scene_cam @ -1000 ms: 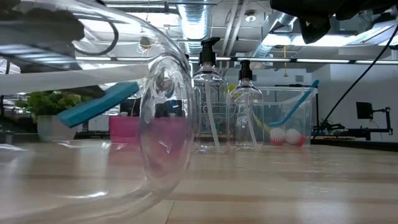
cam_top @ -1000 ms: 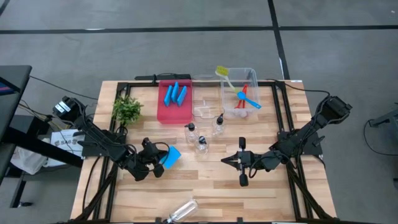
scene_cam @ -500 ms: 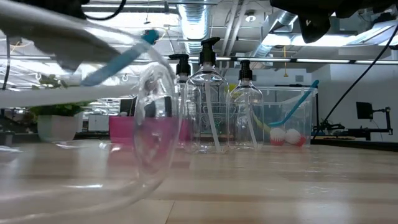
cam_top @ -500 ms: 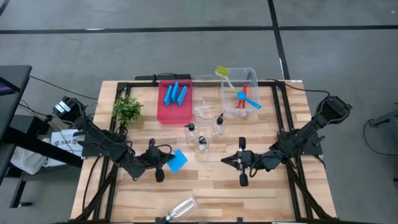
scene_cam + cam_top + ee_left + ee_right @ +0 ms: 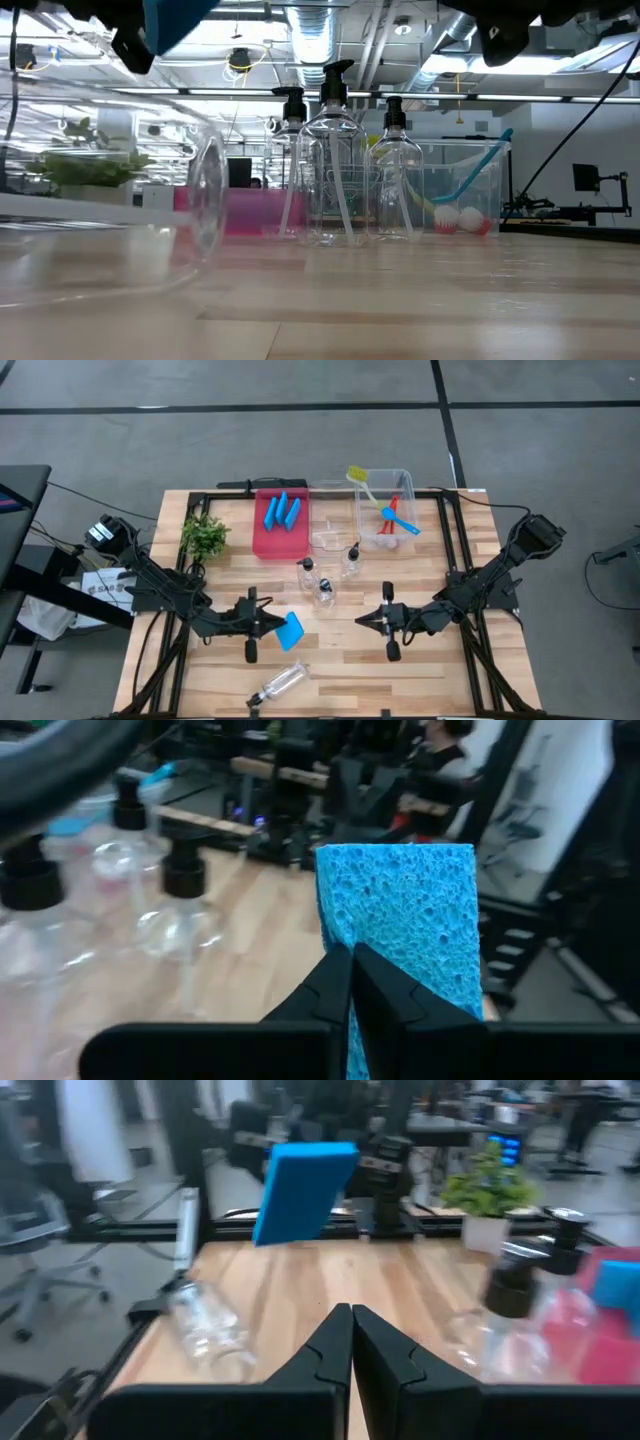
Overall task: Pick & Place Kitchen Sink Supplies
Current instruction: Put the blue sponge into the red bin
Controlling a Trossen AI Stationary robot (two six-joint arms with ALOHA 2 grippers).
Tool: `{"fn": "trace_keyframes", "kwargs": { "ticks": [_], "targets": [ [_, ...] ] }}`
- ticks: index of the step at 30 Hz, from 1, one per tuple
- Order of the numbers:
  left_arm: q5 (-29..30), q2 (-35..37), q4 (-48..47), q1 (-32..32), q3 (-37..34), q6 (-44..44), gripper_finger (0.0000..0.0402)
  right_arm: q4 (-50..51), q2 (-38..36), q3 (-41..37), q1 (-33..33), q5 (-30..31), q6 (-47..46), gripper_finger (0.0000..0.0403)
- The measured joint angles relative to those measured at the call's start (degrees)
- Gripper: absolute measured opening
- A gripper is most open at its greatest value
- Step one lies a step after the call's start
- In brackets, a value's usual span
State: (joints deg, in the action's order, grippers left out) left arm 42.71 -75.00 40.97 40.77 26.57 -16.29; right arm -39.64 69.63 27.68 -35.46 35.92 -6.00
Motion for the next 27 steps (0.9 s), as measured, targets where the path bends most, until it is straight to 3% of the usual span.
{"fn": "trace_keyframes", "kwargs": {
  "ticks": [3,9,21,27],
  "targets": [
    [-3.07,0.0,1.95,0.0,0.0,0.01,0.0011,-0.95,0.0,0.0,0.0,-4.45,1.85,0.0005],
    [-7.2,0.0,5.01,0.0,0.0,0.01,0.0009,-5.97,0.0,0.0,-0.15,-6.32,4.84,0.0005],
    [-7.15,-0.13,5.86,0.48,0.0,2.41,0.0009,-6.26,5.42,4.95,-0.13,-8.98,7.93,0.0005],
    [-2.48,-0.13,6.08,0.57,0.0,4.73,0.0007,-6.12,11.41,10.65,0.0,-9.03,11.89,0.0005]
  ]
}}
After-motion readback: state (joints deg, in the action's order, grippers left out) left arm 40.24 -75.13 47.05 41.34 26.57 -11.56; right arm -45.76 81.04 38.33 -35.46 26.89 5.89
